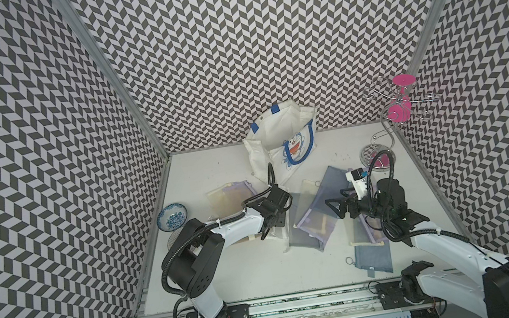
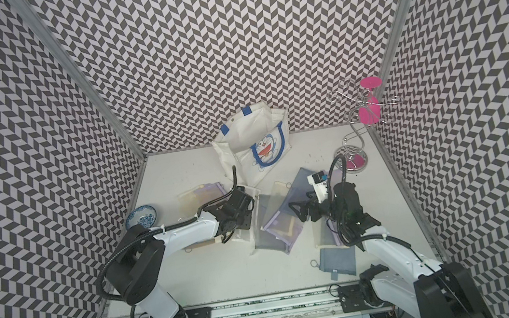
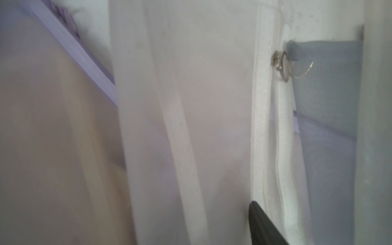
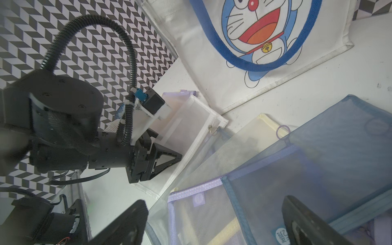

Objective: Put the pencil pouch into the canvas bag
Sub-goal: Pick up the pencil pouch.

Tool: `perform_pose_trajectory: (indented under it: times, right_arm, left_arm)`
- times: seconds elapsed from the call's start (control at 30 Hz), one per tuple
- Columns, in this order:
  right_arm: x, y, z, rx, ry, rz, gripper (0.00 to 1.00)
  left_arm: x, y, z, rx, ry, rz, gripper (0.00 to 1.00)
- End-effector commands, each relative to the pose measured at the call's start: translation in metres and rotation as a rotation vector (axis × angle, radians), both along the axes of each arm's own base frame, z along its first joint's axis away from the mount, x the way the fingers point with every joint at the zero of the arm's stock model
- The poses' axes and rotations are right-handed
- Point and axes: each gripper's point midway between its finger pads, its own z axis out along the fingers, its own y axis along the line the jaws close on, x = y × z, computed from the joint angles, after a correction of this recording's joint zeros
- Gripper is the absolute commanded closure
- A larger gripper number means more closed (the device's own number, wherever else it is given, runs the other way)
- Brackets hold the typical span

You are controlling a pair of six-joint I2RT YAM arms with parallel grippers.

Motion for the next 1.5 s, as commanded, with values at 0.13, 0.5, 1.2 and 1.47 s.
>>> perform_pose_trajectory:
  times: [0.13,0.5,1.2,1.47]
  right_arm:
    - [0.001,-0.002,0.012,-0.006,-0.070,-0.015,0.00]
    - [-0.007,0.004,0.022,0.041,-0.102,0.029,0.00]
    - [-0.048,0.028,0.055,0.344,-0.107,0.332,0.00]
    - [-0.070,0.031,0.081,0.344,-0.154,0.370,0.01]
  left_arm:
    - [-0.010,0.005,-0.010,-0.005,0.007,0.010,1.00]
    - [-0.017,-0.008,0.064,-0.165,-0.076,-0.060,1.00]
    - [-0.072,-0.056,0.225,-0.709,-0.445,-0.509,1.00]
    - [-0.078,-0.066,0.240,-0.775,-0.491,-0.581,1.00]
